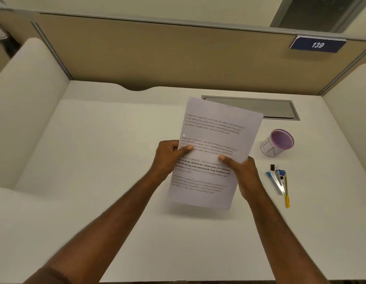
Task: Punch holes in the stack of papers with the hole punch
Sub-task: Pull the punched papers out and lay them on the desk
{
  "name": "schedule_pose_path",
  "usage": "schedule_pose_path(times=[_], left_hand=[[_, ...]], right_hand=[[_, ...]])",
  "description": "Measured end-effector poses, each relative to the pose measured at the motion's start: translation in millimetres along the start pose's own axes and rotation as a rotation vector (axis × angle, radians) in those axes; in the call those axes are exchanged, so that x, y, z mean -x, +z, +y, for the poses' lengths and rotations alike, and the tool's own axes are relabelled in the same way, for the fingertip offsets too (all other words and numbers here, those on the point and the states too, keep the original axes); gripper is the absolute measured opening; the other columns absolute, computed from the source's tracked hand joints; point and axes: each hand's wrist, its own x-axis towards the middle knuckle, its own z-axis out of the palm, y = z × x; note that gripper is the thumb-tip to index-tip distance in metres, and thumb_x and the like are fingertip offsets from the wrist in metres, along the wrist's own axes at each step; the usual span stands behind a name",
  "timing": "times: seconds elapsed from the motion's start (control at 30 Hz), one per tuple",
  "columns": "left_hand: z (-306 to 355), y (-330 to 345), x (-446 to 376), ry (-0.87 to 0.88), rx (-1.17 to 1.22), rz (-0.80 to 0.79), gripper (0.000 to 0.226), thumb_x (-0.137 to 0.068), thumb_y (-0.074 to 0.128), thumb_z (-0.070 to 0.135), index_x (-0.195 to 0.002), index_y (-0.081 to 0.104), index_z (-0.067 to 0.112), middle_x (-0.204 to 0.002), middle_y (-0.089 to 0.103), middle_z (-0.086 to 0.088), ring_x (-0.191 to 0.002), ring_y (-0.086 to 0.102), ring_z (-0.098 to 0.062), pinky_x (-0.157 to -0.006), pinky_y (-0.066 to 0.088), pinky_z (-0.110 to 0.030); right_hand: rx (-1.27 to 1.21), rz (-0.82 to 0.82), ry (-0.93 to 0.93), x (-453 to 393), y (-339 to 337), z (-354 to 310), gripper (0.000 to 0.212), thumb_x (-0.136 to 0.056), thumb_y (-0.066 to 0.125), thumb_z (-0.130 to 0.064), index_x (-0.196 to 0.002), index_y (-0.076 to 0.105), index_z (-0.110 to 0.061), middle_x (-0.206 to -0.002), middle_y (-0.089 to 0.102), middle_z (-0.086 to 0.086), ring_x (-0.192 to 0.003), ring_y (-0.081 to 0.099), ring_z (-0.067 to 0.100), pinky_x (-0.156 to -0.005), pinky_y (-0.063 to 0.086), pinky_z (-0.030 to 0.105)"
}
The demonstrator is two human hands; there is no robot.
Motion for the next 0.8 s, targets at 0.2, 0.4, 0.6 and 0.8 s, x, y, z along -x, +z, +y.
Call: schedule_pose_path(times=[0.2, 0.4, 0.6, 0.8], left_hand=[[-26.1, -67.6, 6.9, -0.101, -0.045, 0.15, 0.025, -0.083, 0.081, 0.027, -0.09, 0.078, 0.003, -0.086, 0.079, -0.012, -0.078, 0.077, -0.03, -0.073, 0.063, -0.04], [-75.4, -135.8, 17.1, -0.204, -0.096, 0.213, 0.038, -0.081, 0.083, 0.027, -0.066, 0.066, -0.004, -0.068, 0.075, -0.011, -0.059, 0.066, -0.014, -0.06, 0.052, -0.028], [-118.7, -179.1, 14.4, -0.262, -0.187, 0.28, 0.049, -0.079, 0.085, 0.031, -0.055, 0.044, 0.016, -0.05, 0.053, 0.006, -0.045, 0.046, -0.007, -0.047, 0.036, -0.021], [-126.5, -214.9, 1.3, -0.278, -0.269, 0.352, 0.054, -0.08, 0.084, 0.027, -0.048, 0.041, 0.022, -0.037, 0.046, 0.015, -0.036, 0.042, 0.001, -0.042, 0.031, -0.015]], right_hand=[[-0.048, -0.11, 0.197, 4.7, 45.6, 32.8, 0.02, -0.085, 0.074, -0.019, -0.103, 0.075, -0.009, -0.103, 0.077, 0.01, -0.089, 0.074, 0.025, -0.071, 0.061, 0.034], [0.091, -0.029, 0.332, 11.6, 89.2, 82.9, 0.008, -0.087, 0.071, -0.01, -0.089, 0.075, -0.003, -0.081, 0.077, 0.015, -0.064, 0.072, 0.023, -0.057, 0.06, 0.031], [0.169, -0.045, 0.339, 3.5, 139.6, 105.9, 0.005, -0.087, 0.071, -0.006, -0.085, 0.074, -0.002, -0.069, 0.077, 0.007, -0.055, 0.072, 0.019, -0.047, 0.056, 0.025], [0.199, -0.051, 0.353, -15.1, 189.4, 114.8, 0.005, -0.085, 0.073, -0.007, -0.082, 0.074, -0.003, -0.074, 0.077, 0.014, -0.061, 0.073, 0.026, -0.051, 0.059, 0.03]])
